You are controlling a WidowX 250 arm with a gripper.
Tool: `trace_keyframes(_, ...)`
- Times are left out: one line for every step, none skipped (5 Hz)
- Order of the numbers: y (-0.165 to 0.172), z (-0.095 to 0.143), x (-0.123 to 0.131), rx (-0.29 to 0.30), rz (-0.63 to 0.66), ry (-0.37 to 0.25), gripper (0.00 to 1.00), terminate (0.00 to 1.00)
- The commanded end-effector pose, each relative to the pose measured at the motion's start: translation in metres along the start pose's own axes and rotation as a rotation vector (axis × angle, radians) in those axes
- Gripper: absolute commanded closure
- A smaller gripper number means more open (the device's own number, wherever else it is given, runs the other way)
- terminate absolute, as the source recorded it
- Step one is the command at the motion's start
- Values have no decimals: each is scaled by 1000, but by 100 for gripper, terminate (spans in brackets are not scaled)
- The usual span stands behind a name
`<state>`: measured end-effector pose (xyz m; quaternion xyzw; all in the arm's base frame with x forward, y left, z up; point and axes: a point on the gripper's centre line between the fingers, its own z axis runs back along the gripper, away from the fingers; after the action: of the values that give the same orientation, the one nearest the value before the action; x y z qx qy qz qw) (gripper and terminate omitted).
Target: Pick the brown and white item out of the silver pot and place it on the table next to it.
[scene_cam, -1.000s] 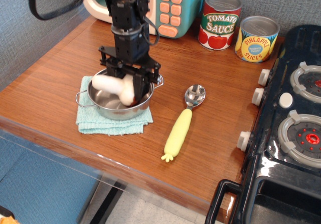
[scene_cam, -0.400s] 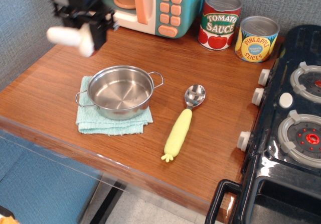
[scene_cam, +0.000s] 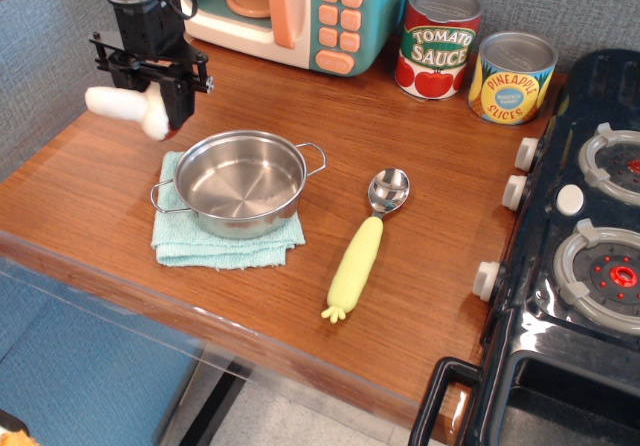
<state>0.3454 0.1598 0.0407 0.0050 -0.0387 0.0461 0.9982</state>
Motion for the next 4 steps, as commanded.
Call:
trace_keyframes(-4,31,2,59,-31,-71,0,0)
trace_keyframes(-15,52,-6,89,-33,-98,0,0)
trace_keyframes(-35,80,-18,114,-65,-117,0,0)
trace_keyframes(-48,92,-27,101,-87,-126,0,0)
